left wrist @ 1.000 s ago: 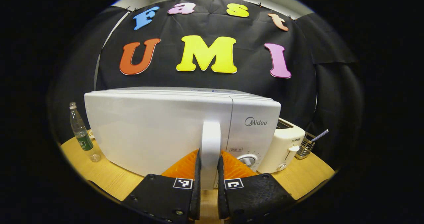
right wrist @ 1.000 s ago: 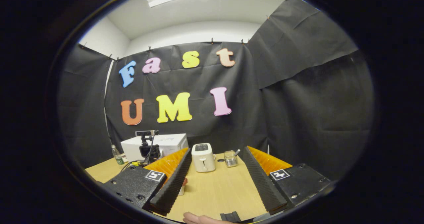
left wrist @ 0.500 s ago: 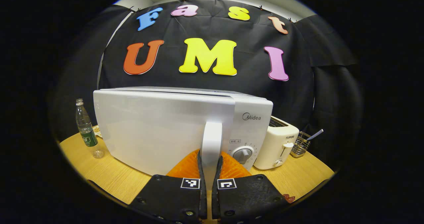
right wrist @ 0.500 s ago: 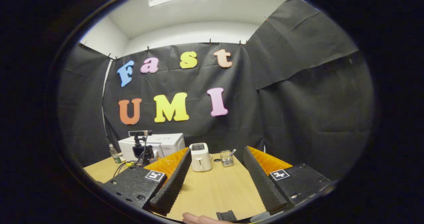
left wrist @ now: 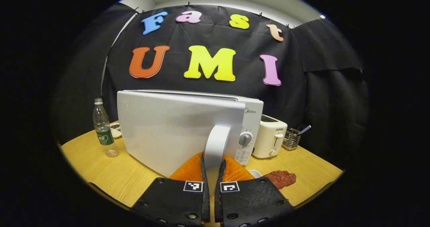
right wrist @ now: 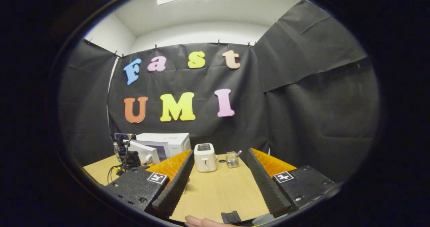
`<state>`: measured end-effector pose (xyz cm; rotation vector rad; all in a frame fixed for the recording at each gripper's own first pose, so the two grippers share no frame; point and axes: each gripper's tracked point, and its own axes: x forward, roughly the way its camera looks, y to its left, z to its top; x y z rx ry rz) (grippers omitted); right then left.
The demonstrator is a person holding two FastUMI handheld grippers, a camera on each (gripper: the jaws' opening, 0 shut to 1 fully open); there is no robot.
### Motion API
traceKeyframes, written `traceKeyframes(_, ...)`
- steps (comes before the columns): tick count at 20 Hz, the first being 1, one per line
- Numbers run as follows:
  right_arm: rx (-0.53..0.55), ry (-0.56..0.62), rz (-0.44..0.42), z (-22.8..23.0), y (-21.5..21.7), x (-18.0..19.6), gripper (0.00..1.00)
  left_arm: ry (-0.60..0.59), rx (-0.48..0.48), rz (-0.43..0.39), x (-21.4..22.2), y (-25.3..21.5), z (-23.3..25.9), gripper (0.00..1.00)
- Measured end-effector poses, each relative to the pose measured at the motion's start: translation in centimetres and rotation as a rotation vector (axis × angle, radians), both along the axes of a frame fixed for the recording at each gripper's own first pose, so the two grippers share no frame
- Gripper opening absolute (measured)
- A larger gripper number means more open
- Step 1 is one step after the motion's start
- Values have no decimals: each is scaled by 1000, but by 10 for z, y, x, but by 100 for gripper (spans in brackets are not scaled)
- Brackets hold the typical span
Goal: Open the microwave oven with the left hand, put the food in, and close the microwave oven.
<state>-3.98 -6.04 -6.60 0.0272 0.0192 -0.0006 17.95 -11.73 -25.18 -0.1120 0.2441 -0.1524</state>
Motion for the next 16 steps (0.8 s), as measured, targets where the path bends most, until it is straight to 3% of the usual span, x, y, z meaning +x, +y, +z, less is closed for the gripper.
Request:
traceKeyframes(2,-18,-15,12,4,9,-3,89,0,-1,-17,-15,12,1,5)
traceKeyframes(3,-33,-24,9,7,11,-3,100,3,-2,-19,-24,18,0,5)
traceKeyframes(4,-45,-29,9,6,16,-4,89,-3,4,-19,-31,25,2,5)
traceKeyframes(5,-50,-29,19,5,22,-5,100,-6,10,-19,-37,32,2,5)
traceKeyframes(6,-52,-24,36,2,31,-5,100,-9,10,-16,-44,40,2,5)
traceKeyframes(7,-51,-18,49,0,37,-5,90,-8,3,-13,-50,47,3,5)
traceKeyframes(9,-55,-2,74,-6,50,-3,89,-7,-5,-5,-65,63,4,7)
traceKeyframes(11,-51,19,129,-12,69,-5,90,-8,14,6,-80,85,4,7)
traceKeyframes(12,-46,27,160,-13,80,-5,100,-7,17,14,-86,97,4,7)
traceKeyframes(15,-44,43,216,-21,101,-6,100,12,11,52,-106,137,4,7)
traceKeyframes(16,-50,42,213,-23,104,-5,89,19,26,79,-113,153,3,7)
